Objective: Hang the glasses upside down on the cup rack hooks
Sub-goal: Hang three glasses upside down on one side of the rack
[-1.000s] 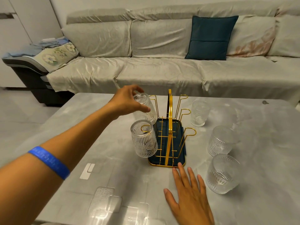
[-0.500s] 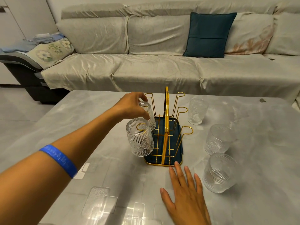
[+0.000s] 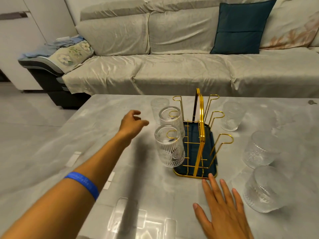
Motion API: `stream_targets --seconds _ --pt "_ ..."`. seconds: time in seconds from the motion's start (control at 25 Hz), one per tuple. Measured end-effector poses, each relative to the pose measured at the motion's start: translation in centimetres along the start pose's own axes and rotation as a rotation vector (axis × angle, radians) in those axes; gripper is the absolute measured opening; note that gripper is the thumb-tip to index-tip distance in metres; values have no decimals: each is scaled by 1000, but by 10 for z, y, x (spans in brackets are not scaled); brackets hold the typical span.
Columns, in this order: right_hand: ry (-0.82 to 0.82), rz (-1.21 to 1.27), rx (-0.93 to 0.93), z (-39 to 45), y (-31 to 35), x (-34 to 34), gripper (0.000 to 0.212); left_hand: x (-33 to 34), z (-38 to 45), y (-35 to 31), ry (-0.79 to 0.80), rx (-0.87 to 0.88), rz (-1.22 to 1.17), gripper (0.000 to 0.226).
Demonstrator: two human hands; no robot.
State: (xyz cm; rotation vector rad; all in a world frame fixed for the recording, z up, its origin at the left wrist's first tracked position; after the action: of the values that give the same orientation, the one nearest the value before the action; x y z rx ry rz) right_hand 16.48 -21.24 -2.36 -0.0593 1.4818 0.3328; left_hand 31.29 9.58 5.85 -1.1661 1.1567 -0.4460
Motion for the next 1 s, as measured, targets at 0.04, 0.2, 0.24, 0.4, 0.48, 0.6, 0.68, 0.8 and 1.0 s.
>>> stream_targets --seconds 0.04,0.2,0.24,0.4,0.48,0.6,0.68,0.8,1.0 --pt "14 52 -10 1 0 1 85 10 6 11 21 -35 9 56" --pt "-52 109 -28 6 -1 7 75 56 35 26 51 -116 -105 75" --pt "-82 95 -24 6 -3 7 75 67 43 23 62 -103 -106 78" --pt "-74 24 -23 6 -6 7 77 97 64 -1 98 -22 -183 51" --pt "-89 7 -21 3 -5 4 74 96 69 -2 50 -47 -196 39" --pt "-67 17 2 1 -5 1 77 83 66 -1 22 -37 -135 43" --pt "-47 20 13 0 -5 0 79 69 57 -15 57 52 -6 60" --pt "-17 22 36 -4 -4 -2 79 26 44 -50 6 187 92 84" --pt "19 49 71 -6 -5 -4 79 -22 21 -125 -39 367 47 74"
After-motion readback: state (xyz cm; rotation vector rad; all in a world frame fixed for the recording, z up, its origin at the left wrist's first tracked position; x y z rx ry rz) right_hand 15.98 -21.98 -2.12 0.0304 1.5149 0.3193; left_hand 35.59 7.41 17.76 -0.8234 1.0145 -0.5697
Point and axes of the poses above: each hand's wrist, its own z-axis towards the middle knuckle, its own x-axis out of the palm, y = z × x, the point moved 10 cm from there along z, towards the middle knuckle, and after that the axes turned 3 degrees about -y, right-handed, at the moved point
